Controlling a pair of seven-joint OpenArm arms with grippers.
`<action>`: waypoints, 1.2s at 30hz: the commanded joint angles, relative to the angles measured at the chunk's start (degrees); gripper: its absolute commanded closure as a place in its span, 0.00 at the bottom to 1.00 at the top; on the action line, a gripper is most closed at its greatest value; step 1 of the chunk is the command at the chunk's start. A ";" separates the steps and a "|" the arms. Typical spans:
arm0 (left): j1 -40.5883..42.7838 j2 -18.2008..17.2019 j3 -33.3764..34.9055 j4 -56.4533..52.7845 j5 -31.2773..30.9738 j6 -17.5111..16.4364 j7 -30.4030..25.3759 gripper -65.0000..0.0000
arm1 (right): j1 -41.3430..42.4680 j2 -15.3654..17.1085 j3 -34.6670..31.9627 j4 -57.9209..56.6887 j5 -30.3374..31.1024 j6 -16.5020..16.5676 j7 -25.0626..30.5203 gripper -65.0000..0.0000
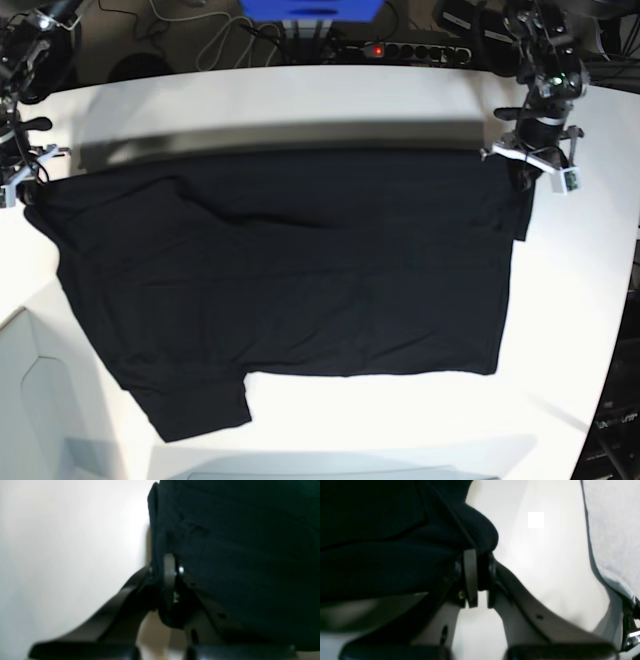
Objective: Fold the T-shirt properly
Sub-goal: 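Grasp the folded edge with both grippers and drag the shirt back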
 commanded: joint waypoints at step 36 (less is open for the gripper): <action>-9.28 -1.49 -8.58 -1.14 0.36 0.40 13.90 1.00 | 4.51 6.10 -4.52 1.11 0.09 -0.03 -15.37 1.00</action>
